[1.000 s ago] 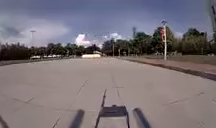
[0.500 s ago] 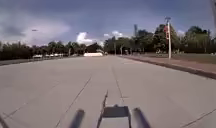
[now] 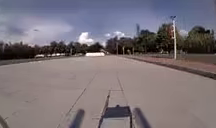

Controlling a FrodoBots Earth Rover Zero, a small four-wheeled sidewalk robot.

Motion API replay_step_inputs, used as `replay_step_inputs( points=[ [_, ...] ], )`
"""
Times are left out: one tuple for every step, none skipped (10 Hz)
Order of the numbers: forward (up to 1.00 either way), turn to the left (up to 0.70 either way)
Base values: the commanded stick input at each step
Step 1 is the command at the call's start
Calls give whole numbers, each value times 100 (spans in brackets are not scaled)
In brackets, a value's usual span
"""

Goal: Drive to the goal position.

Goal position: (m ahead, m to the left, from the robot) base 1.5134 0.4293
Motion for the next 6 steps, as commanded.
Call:
replay_step_inputs(
  points=[
    [100,-41],
    [100,-41],
    [100,-41],
    [100,-41],
    [100,-38],
    [100,-15]
  ],
)
